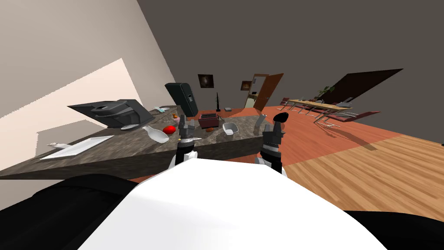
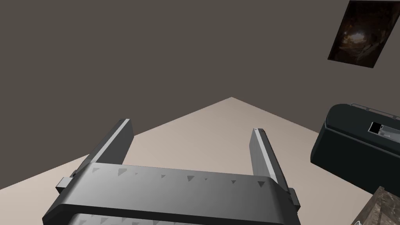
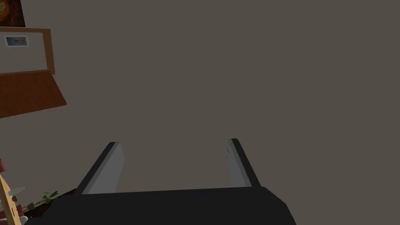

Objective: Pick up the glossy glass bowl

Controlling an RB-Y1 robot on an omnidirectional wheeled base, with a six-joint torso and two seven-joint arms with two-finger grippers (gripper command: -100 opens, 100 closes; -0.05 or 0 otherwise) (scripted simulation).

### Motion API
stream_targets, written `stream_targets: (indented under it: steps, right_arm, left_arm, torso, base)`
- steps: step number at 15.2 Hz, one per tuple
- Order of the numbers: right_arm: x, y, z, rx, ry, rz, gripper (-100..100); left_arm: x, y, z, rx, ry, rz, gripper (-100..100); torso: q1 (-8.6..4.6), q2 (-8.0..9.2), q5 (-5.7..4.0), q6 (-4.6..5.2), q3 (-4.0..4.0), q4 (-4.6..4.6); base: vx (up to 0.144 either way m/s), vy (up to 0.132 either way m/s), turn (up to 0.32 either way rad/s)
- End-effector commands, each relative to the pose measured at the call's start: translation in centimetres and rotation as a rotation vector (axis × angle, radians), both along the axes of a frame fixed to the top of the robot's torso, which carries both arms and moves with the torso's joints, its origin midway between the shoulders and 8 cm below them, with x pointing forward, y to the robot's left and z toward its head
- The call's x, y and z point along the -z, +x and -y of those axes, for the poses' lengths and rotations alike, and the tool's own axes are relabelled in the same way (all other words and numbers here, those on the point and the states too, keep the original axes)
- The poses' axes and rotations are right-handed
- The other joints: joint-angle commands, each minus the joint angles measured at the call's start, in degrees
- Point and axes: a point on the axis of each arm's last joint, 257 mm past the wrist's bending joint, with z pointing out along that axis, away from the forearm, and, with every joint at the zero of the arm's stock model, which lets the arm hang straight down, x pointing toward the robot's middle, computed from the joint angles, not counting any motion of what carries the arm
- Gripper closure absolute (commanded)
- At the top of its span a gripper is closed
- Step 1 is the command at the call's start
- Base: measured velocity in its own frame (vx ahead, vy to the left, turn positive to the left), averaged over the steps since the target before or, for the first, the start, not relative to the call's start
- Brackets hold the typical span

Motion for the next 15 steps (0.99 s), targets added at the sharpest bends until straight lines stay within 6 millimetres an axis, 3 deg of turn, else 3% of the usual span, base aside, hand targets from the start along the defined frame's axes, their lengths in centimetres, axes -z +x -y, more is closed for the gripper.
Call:
stream_targets:
  steps: [1,15]
  right_arm:
    - [0.3,0.2,-0.4,-0.017,-0.052,-0.018,-100]
    - [3.9,1.8,-1.8,-0.079,-0.389,-0.156,-100]
  left_arm:
    - [0.0,0.0,0.0,0.0,0.0,0.0,0]
    - [0.0,0.0,0.0,0.0,0.0,0.0,0]
  torso:
    - [0.0,0.0,0.0,0.0,0.0,0.0]
    - [0.13,0.05,0.03,-0.01,0.03,0.01]
  base:
    - [-0.002,0.01,0.025]
    - [-0.008,0.031,0.05]
